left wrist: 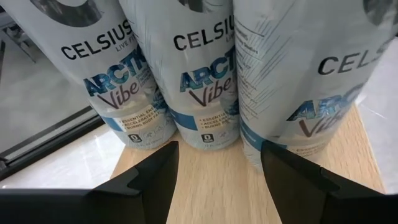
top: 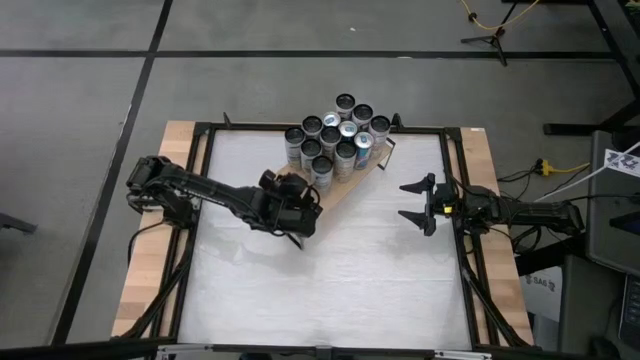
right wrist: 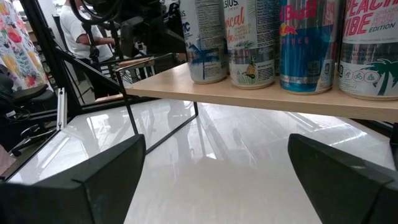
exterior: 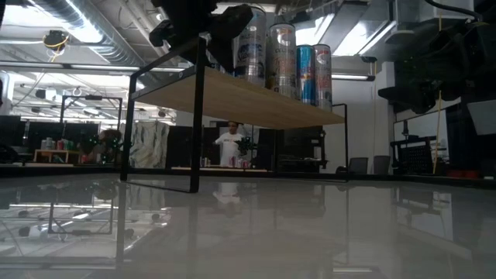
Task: Place canned beverage on shelf
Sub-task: Put the white-blue soda can on the shelf aligned with the other white-blue soda cans
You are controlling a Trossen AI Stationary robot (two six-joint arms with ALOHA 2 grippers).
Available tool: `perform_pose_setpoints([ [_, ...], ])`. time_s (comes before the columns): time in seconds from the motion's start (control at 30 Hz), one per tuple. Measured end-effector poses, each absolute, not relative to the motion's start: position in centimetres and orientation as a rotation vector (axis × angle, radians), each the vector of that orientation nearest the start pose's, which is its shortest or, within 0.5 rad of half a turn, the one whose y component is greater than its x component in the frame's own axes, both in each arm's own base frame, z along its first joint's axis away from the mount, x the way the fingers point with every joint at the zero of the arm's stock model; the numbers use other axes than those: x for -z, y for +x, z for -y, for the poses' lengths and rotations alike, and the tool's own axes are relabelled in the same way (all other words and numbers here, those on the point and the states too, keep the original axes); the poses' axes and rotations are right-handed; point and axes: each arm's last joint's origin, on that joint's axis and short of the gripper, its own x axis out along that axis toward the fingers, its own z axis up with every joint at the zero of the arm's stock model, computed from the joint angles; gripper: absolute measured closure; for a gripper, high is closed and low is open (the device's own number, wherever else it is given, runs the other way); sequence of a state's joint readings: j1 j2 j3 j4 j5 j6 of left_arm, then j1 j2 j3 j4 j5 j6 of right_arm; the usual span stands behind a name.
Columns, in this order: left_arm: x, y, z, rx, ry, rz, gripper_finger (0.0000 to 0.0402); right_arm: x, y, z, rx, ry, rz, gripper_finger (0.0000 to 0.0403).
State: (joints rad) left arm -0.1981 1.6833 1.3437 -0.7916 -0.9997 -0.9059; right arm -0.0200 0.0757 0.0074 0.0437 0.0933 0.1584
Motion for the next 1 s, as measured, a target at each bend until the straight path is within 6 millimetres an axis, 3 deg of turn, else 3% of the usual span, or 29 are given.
perform_pose_setpoints([
  [0.4,-26.6,33.7,3.7,-1.04,-0.151,-0.53,0.0178,-16.4,10.2,0.5,0.115,0.157,-0.015,0.0015],
  [1.0,-26.5,33.2,6.2,-0.978,-0.171,-0.531,0.0178,-16.4,10.2,0.5,0.115,0.157,-0.015,0.0015],
])
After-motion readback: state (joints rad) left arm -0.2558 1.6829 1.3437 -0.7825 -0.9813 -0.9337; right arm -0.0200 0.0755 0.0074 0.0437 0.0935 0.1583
